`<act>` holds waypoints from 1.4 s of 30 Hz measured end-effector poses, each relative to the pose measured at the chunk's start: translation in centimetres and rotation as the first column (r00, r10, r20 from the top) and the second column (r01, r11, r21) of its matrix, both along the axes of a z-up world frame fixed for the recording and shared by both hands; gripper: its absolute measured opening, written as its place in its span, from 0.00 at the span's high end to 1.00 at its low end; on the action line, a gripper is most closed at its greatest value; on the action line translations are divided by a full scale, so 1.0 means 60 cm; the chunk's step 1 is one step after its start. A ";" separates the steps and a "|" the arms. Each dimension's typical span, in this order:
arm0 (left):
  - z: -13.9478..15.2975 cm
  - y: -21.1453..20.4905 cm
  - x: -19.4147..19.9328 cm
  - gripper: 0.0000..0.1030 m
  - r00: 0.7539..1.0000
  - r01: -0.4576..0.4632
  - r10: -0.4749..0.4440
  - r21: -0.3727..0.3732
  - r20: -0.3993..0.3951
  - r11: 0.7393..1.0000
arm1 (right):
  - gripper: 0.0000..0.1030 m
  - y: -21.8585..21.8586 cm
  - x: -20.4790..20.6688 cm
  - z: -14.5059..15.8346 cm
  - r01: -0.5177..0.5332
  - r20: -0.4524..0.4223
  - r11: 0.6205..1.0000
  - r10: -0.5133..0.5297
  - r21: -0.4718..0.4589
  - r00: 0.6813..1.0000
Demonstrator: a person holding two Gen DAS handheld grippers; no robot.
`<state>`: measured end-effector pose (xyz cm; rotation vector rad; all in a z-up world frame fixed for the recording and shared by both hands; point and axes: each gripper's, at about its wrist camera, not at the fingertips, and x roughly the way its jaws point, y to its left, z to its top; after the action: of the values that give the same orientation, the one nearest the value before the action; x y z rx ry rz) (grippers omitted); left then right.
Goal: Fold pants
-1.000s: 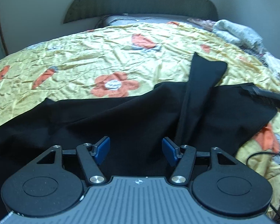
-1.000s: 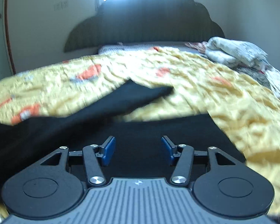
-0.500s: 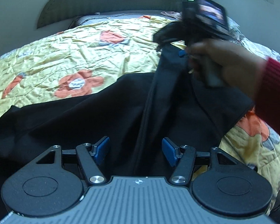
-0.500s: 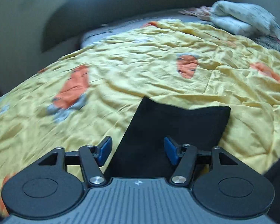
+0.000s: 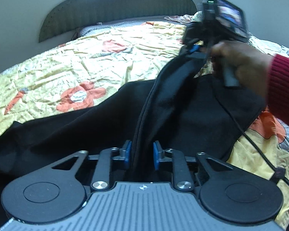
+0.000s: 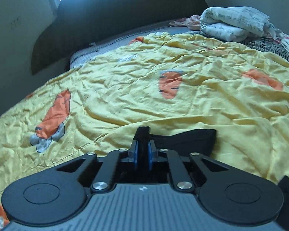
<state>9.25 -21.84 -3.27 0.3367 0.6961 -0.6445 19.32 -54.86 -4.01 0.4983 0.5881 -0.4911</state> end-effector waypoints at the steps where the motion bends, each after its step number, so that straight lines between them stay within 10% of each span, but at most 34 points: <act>1: 0.001 -0.001 -0.003 0.84 1.000 0.003 -0.003 0.003 0.014 1.000 | 0.92 -0.010 -0.020 0.004 0.008 0.022 1.000 -0.009 0.018 1.000; 16: -0.011 -0.036 -0.023 0.81 0.995 0.007 -0.015 0.082 0.097 0.997 | 0.89 -0.115 -0.195 -0.061 0.070 0.203 0.903 -0.170 0.424 0.964; 21: -0.017 -0.047 -0.021 0.73 0.994 -0.004 -0.008 0.099 0.112 0.995 | 0.59 -0.120 -0.178 -0.075 0.034 0.273 0.866 -0.194 0.498 0.942; 24: -0.019 -0.053 -0.024 0.85 0.992 -0.010 -0.004 0.109 0.127 0.994 | 0.63 -0.121 -0.167 -0.070 0.033 0.267 0.886 -0.175 0.462 0.948; 27: -0.017 -0.052 -0.026 0.89 0.990 -0.019 0.004 0.105 0.142 0.994 | 0.91 -0.122 -0.170 -0.069 0.044 0.263 0.889 -0.182 0.456 0.947; 35: 0.007 -0.040 -0.028 0.90 0.990 -0.027 0.021 0.040 0.140 0.999 | 0.94 -0.110 -0.225 0.020 0.031 0.302 0.969 -0.107 0.245 0.947; 42: 0.010 -0.029 -0.081 0.90 0.977 0.078 -0.085 0.045 0.196 0.996 | 0.94 -0.066 -0.319 0.041 0.087 0.165 0.995 -0.079 -0.040 0.983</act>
<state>4.38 -23.60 -2.66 0.4588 0.5063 -0.6669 0.18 -58.84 -1.54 0.5146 0.3990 -0.5364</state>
